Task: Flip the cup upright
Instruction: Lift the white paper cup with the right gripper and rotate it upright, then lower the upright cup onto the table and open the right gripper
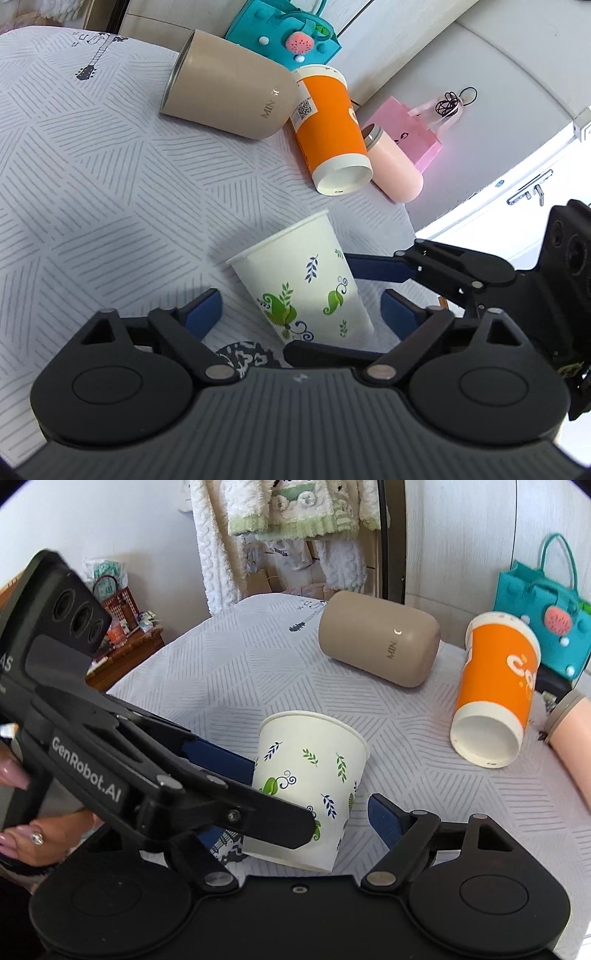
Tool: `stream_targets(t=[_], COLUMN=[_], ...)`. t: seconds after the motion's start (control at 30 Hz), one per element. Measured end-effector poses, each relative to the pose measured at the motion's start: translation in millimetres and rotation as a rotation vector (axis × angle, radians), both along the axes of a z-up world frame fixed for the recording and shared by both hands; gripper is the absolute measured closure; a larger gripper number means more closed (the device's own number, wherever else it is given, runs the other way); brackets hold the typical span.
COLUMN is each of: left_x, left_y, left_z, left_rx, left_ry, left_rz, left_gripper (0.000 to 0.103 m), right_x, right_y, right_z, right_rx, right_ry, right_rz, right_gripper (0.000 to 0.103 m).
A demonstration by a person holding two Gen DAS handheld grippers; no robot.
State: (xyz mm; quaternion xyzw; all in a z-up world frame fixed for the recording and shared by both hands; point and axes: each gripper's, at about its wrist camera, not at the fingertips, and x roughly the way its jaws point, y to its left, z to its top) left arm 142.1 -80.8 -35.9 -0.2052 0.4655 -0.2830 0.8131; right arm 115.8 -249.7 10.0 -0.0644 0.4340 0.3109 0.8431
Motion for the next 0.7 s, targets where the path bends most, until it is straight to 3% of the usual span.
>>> stream_targets(t=[0.1,0.13,0.27,0.5,0.7], left_x=[0,1,-4,-28,-47], left_y=[0,1,0,-7,0], left_z=[0,0,6,27,43], left_rx=[-0.006,-0.018,-0.01,0.101,0.187], left_ry=[-0.005,-0.005,-0.048,-0.243,-0.411], left_rz=[-0.011,-0.017,-0.028,-0.037,-0.033], left_gripper=[0.033,0.035,0.037,0.043,0.047], right_x=[1,0,-6,-20,-36], right_y=[-3,-3,-5,2,15], right_z=[-3,-3,0,6,6], right_rx=[0.023,0.03,0.026,-0.011,-0.031], right_ry=[0.01,0.009,-0.022,-0.126,-0.301], right_rz=[-0.003,0.001,0.008,0.019,0.015], right_gripper=[0.022,0.03,0.035,0.035,0.035])
